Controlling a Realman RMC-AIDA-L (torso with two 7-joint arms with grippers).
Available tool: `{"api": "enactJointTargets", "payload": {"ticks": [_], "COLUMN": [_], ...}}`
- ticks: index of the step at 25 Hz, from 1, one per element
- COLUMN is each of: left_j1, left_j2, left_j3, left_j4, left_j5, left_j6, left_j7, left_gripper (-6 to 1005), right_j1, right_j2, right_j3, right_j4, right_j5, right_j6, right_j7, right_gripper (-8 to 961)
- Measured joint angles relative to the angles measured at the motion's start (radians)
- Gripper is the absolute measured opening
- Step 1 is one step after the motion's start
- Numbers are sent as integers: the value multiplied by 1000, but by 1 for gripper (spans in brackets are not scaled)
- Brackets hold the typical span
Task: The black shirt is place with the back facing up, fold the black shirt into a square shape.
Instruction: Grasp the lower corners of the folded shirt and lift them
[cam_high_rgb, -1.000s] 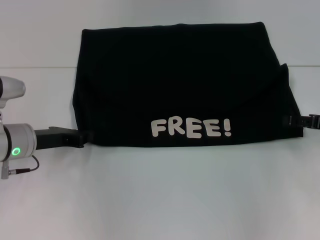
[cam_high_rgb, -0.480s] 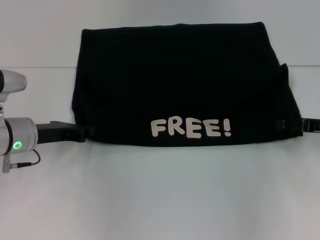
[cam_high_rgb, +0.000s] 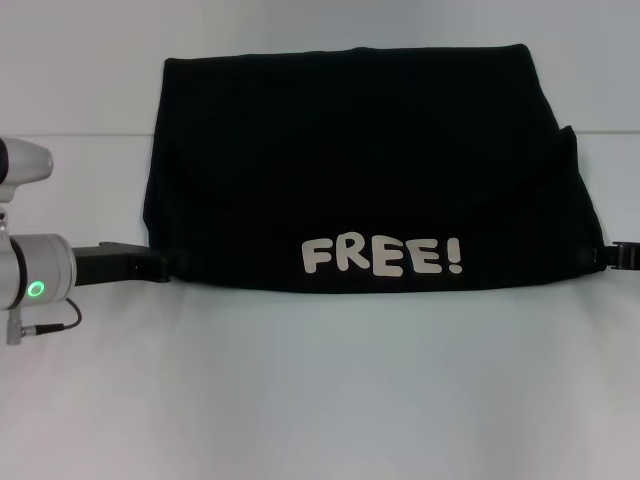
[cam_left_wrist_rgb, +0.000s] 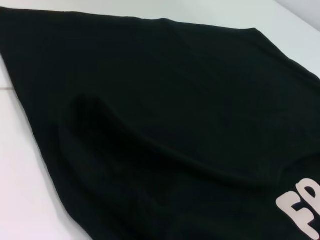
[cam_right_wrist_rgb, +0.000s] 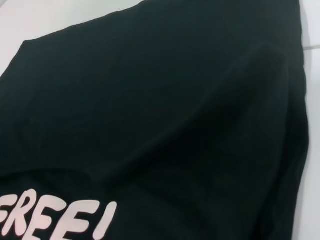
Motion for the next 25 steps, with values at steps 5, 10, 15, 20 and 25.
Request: {"api": "enactJointTargets", "payload": {"ticks": [5, 10, 15, 20, 25], "left_j1": [7, 32, 83, 132, 151], "left_j2": [-1, -1, 3, 7, 15], "left_j3": [-2, -4, -10, -32, -79], "left_j4": [1, 50, 151, 237, 273], "left_j5": [0, 0, 0, 0, 44], "left_j6": [6, 112, 293, 479, 656], "left_j7": [-3, -12, -59, -91, -85], "left_gripper": [7, 7, 7, 6, 6], "right_j1": [-12, -47, -106, -179, -259], "right_j2": [-11, -15, -13, -16, -17], "right_j3": [8, 17, 38, 75, 106], "right_j4": [0, -35, -101, -160, -213], "right_j5": [4, 20, 34, 39, 34], "right_j6": [-45, -137, -269, -466, -609], "right_j7": [-24, -35, -42, -90, -141], "right_gripper": [171, 75, 31, 31, 31]}}
